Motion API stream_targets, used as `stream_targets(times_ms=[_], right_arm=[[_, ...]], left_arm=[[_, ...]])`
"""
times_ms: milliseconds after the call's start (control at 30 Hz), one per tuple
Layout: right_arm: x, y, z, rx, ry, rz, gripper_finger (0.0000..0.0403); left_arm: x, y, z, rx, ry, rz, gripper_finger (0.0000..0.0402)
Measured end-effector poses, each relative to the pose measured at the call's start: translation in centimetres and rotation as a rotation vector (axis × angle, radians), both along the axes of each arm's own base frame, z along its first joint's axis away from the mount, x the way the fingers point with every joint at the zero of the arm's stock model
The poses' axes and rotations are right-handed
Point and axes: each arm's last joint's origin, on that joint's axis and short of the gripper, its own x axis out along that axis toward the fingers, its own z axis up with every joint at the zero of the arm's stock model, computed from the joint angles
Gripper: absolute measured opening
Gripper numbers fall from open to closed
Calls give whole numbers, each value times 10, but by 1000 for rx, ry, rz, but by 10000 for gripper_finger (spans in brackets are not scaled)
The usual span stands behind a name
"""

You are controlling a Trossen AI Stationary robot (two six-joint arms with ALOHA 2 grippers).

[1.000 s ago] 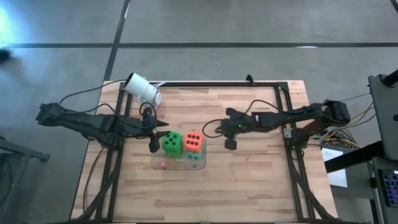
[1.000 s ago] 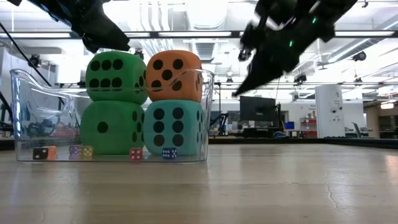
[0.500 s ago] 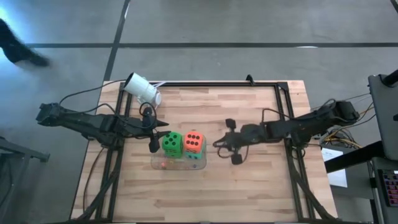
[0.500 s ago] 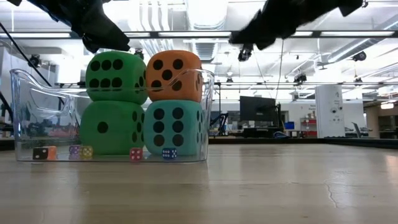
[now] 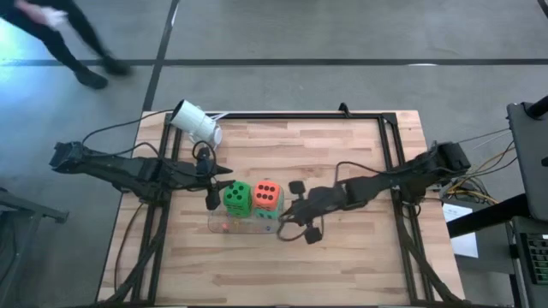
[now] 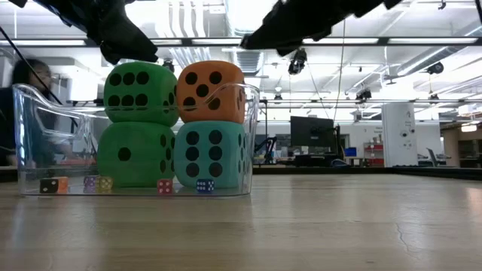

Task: Pick & Place Dice
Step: Put the small black die into the transparent bin, then return to Home Position

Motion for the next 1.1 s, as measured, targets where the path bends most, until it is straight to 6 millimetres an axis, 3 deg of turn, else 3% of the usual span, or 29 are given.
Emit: stream_targets(times_ms=[233, 633, 1100], right_arm=[[28, 8, -8, -49, 174, 30, 38], [40, 7, -3, -93, 247, 41, 42], [38, 3, -4, -132, 264, 55, 131]], left_arm=[[0, 0, 0, 0, 2, -1, 171], [0, 0, 0, 0, 2, 0, 171], [0, 0, 0, 0, 2, 0, 171]])
